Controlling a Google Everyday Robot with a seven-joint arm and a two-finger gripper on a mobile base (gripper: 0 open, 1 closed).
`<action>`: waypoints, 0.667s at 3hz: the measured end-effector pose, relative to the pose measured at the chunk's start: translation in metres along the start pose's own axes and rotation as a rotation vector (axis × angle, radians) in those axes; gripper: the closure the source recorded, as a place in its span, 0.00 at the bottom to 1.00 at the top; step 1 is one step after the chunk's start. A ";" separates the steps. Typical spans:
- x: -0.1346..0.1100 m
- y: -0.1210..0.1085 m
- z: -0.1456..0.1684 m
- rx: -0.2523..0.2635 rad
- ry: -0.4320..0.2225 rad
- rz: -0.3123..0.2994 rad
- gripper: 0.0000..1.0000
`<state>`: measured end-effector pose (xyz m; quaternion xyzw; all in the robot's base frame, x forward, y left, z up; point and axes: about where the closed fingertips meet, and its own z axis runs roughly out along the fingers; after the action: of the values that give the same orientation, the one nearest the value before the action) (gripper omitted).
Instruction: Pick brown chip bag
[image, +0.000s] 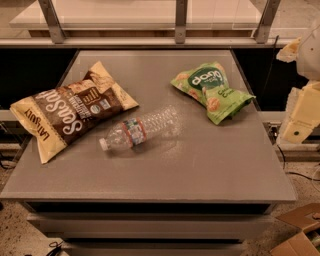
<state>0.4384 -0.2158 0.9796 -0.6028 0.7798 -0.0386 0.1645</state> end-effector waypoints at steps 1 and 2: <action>0.000 0.000 0.000 0.000 0.000 0.000 0.00; -0.010 -0.001 -0.003 -0.012 -0.033 -0.043 0.00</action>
Offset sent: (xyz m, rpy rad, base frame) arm 0.0040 0.0225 0.0072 0.0528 0.0161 0.1388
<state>0.4403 -0.2065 0.9845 -0.6211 0.7640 -0.0275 0.1728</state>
